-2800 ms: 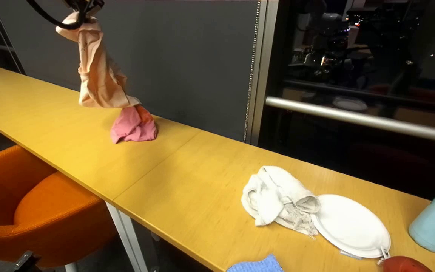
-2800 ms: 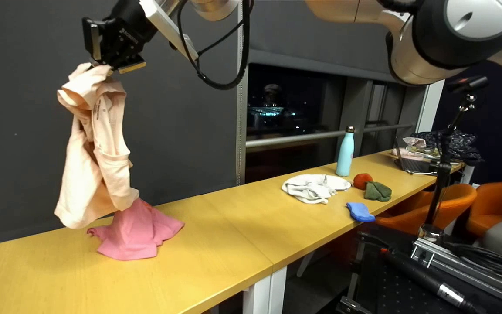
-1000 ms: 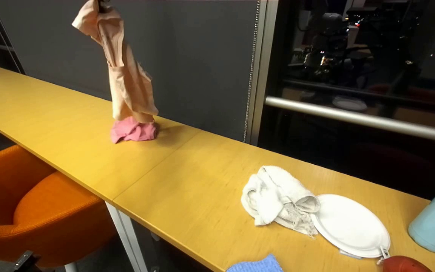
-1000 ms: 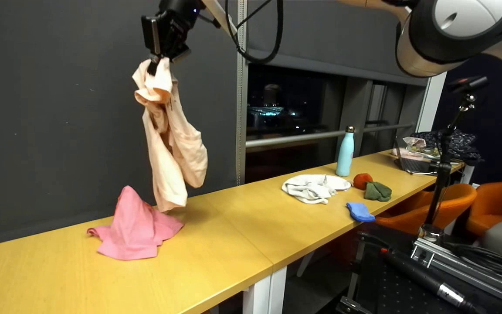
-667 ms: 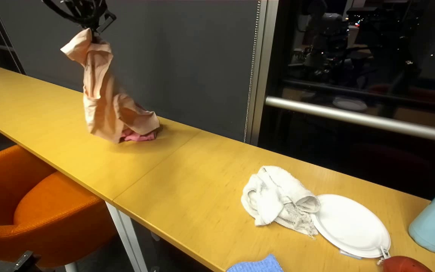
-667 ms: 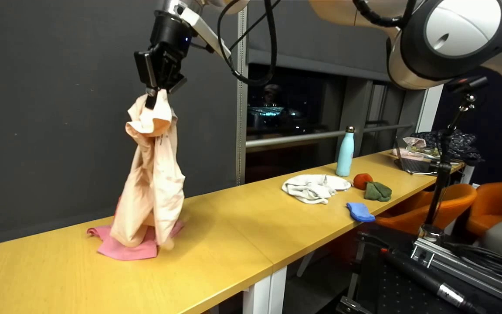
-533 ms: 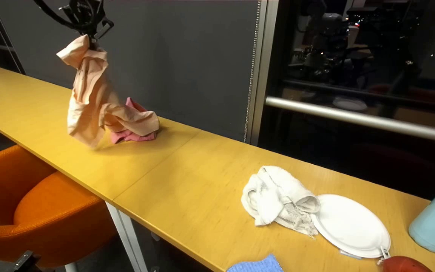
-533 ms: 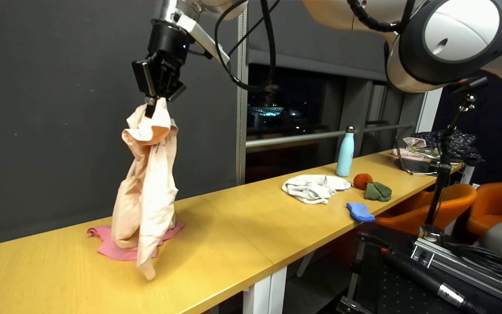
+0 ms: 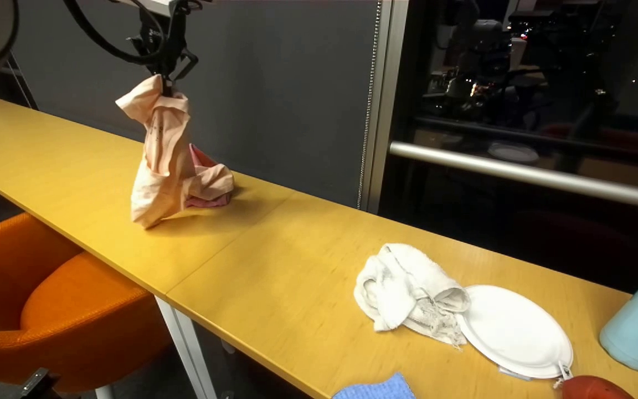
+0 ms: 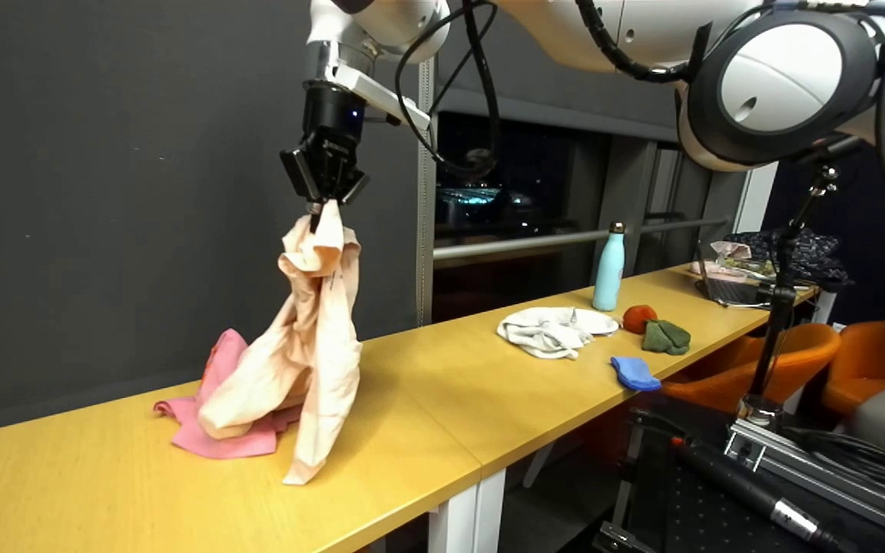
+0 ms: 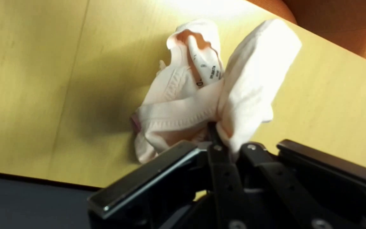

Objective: Slide the towel to the right then move the peach shirt to the right.

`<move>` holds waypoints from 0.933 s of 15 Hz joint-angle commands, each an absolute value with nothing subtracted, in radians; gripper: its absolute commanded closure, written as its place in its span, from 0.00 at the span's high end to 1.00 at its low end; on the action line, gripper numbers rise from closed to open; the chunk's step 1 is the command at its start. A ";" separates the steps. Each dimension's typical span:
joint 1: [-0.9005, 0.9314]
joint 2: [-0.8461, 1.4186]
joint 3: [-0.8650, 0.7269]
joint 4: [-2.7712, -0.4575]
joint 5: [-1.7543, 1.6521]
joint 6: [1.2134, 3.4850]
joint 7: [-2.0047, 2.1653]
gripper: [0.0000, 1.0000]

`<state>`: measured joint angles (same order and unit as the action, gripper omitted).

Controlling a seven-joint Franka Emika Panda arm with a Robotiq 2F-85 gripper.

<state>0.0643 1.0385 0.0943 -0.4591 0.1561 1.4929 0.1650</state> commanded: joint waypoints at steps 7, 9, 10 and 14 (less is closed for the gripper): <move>-0.053 1.149 -0.088 -0.417 -0.019 1.375 0.272 0.02; -0.060 1.188 -0.135 -0.419 -0.079 1.372 0.279 0.02; -0.065 1.207 -0.157 -0.415 -0.105 1.367 0.286 0.02; -0.068 1.292 -0.243 -0.408 -0.213 1.382 0.336 0.31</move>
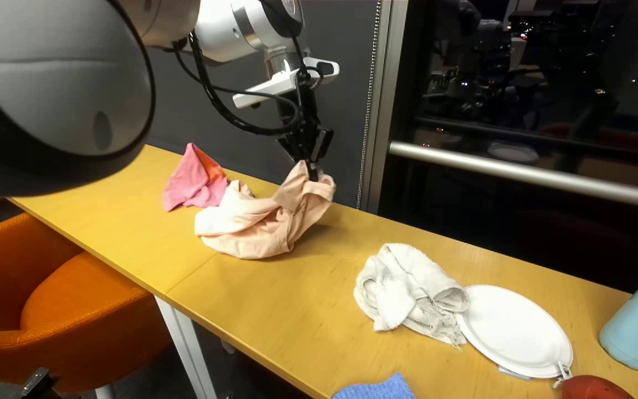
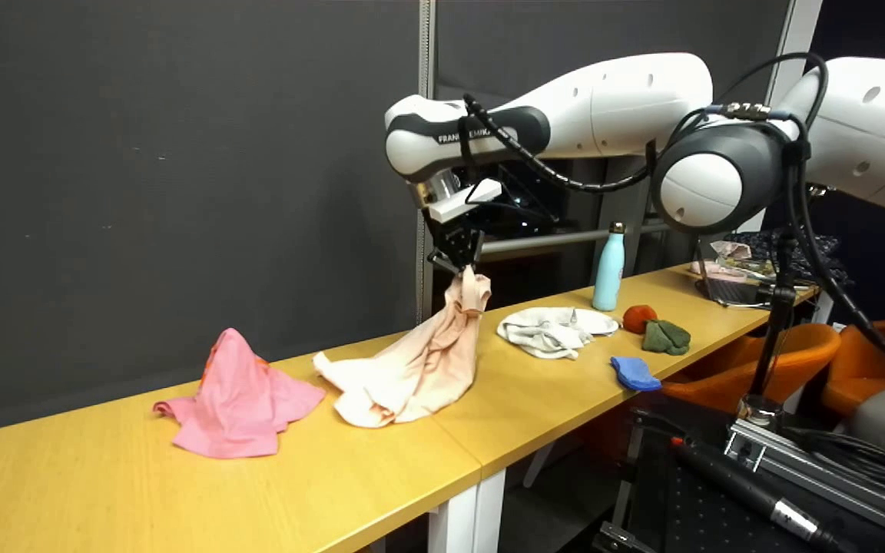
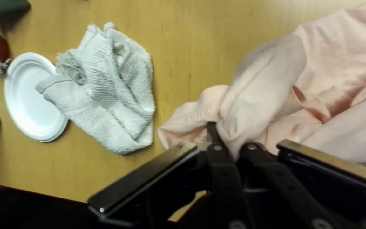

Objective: Slide the towel to the right then move the peach shirt to the right.

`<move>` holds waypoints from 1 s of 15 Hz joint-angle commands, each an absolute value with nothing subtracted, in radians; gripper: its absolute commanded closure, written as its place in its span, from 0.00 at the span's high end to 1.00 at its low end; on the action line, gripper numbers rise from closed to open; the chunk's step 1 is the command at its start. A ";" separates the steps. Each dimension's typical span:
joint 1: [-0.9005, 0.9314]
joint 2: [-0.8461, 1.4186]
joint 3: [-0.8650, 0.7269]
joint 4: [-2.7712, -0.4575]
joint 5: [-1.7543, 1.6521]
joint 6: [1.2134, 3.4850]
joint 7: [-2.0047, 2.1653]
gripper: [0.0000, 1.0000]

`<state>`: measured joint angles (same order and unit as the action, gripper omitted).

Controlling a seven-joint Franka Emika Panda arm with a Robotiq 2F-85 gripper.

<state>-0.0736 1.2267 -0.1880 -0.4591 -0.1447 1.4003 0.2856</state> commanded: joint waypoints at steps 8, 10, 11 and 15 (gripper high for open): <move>-0.044 1.258 -0.215 -0.443 -0.199 1.486 0.396 0.82; -0.027 1.244 -0.190 -0.437 -0.175 1.546 0.403 0.97; -0.016 1.241 -0.177 -0.437 -0.161 1.576 0.411 0.99; 0.037 1.236 -0.145 -0.442 -0.105 1.568 0.537 1.00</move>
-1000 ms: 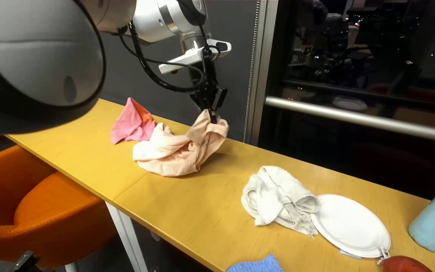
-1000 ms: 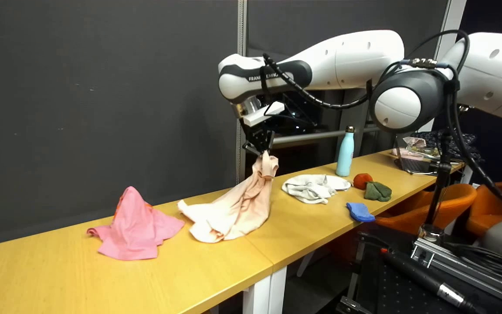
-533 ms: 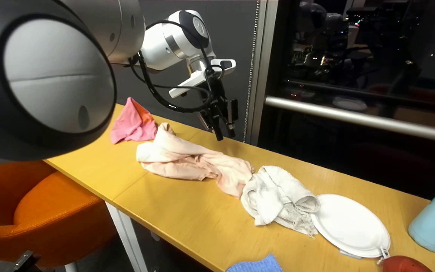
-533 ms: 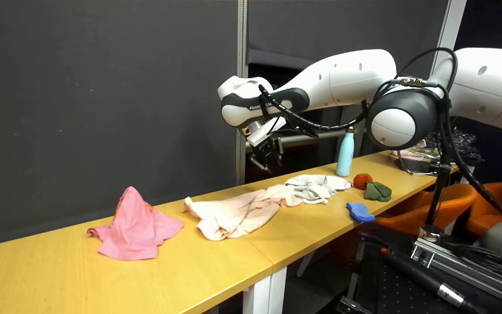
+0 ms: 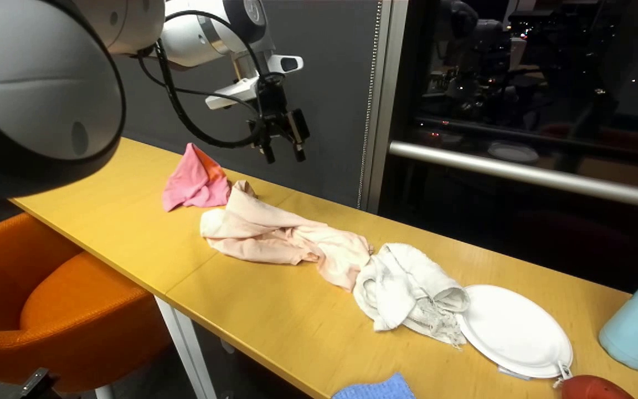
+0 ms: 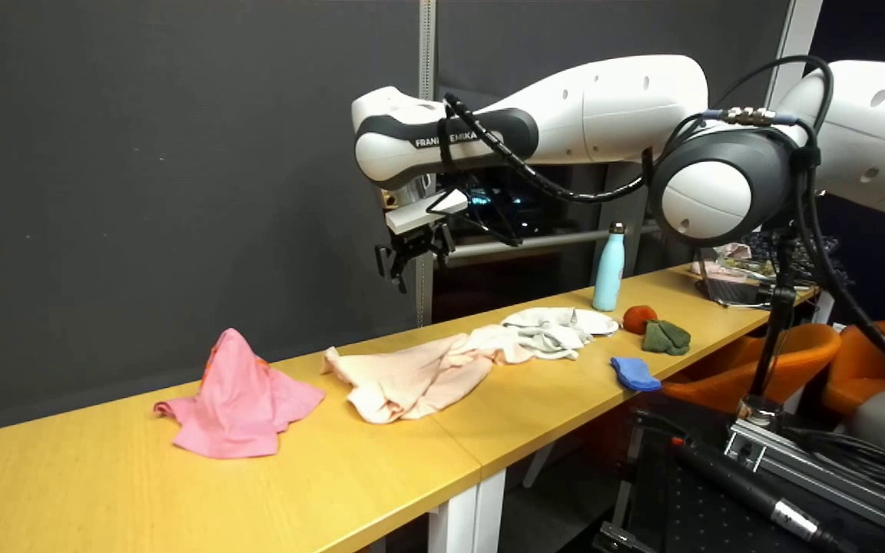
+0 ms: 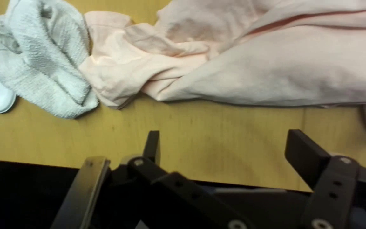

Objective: Slide the towel to the right then move the peach shirt to the right.

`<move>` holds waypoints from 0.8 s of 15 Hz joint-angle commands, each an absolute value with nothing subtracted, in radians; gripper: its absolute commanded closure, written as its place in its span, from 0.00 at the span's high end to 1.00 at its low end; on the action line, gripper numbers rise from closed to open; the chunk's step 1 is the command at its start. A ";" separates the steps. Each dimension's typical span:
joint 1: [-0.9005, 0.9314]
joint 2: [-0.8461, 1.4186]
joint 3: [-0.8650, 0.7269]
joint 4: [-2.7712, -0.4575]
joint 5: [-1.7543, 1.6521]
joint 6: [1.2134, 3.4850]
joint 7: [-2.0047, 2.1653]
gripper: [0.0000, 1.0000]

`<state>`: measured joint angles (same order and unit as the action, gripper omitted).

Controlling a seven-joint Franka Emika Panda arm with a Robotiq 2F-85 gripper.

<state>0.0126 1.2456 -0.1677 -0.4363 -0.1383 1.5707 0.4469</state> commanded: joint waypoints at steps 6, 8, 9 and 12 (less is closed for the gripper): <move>0.088 1.240 -0.161 -0.448 -0.129 1.563 0.674 1.00; 0.092 1.238 -0.163 -0.448 -0.130 1.563 0.692 1.00; 0.091 1.238 -0.164 -0.448 -0.130 1.563 0.693 1.00; 0.110 1.232 -0.187 -0.443 -0.154 1.585 0.725 1.00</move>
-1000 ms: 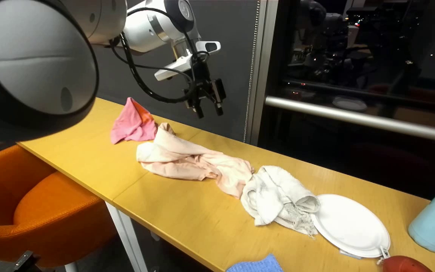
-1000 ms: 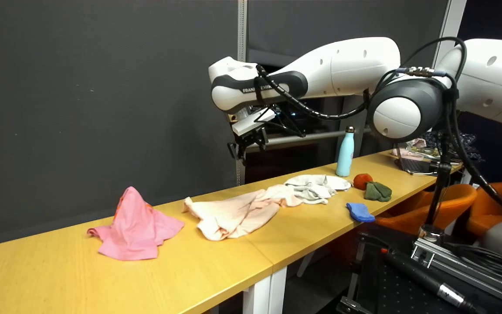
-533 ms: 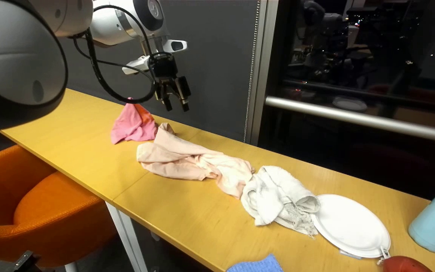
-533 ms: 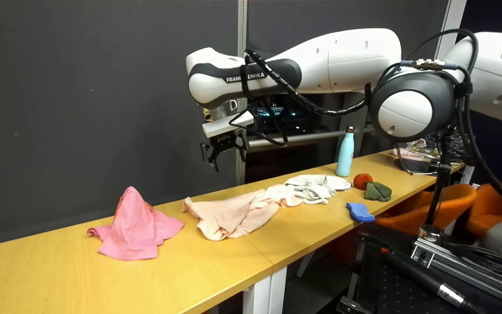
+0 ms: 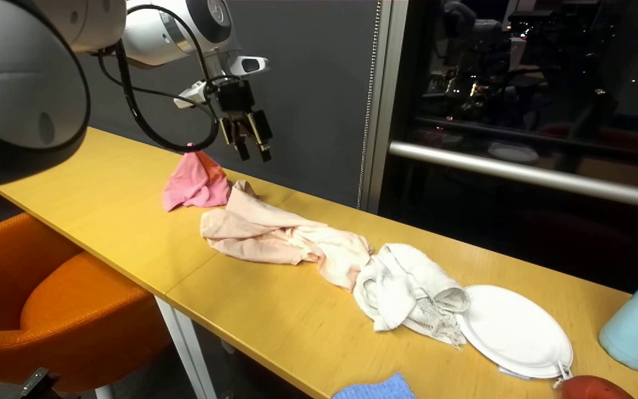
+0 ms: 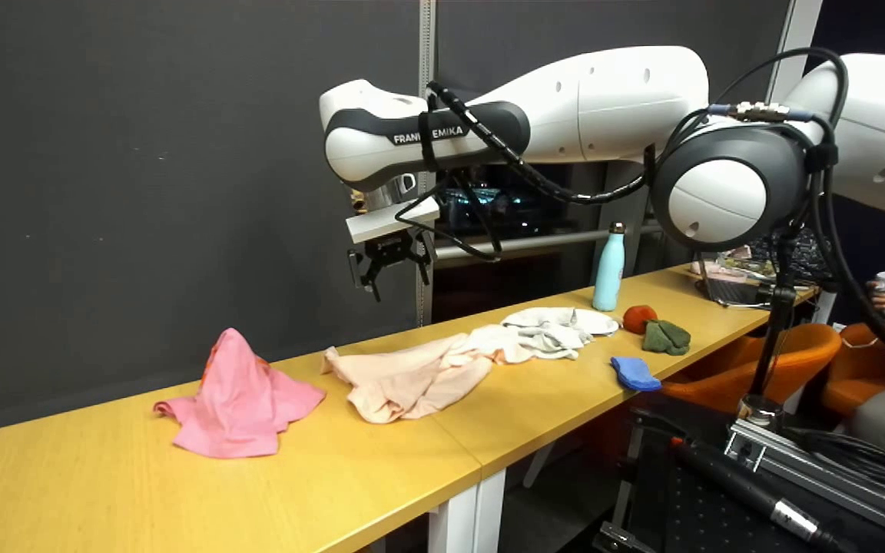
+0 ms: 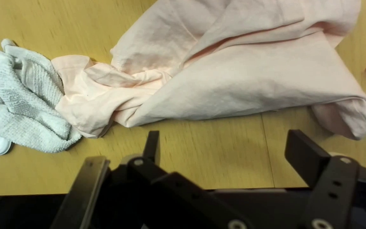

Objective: Slide the towel to the right then move the peach shirt to the right.

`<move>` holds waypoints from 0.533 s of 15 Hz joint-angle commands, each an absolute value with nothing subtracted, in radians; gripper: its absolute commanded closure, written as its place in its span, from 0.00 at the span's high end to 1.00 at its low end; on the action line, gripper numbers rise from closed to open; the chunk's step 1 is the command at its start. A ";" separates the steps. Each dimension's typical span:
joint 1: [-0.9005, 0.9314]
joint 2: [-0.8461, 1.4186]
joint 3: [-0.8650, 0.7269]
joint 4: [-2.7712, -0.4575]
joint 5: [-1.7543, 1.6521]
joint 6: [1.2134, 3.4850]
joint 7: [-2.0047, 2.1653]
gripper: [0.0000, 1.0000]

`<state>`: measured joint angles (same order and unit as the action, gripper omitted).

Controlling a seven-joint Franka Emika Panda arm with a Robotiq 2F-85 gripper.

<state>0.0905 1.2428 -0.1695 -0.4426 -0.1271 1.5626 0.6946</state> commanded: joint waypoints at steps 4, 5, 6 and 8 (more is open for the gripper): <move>0.184 1.194 -0.234 -0.436 -0.228 1.562 0.836 1.00; 0.200 1.193 -0.240 -0.434 -0.240 1.566 0.867 1.00; 0.221 1.185 -0.251 -0.433 -0.258 1.571 0.901 1.00; 0.256 1.166 -0.258 -0.431 -0.277 1.557 0.946 1.00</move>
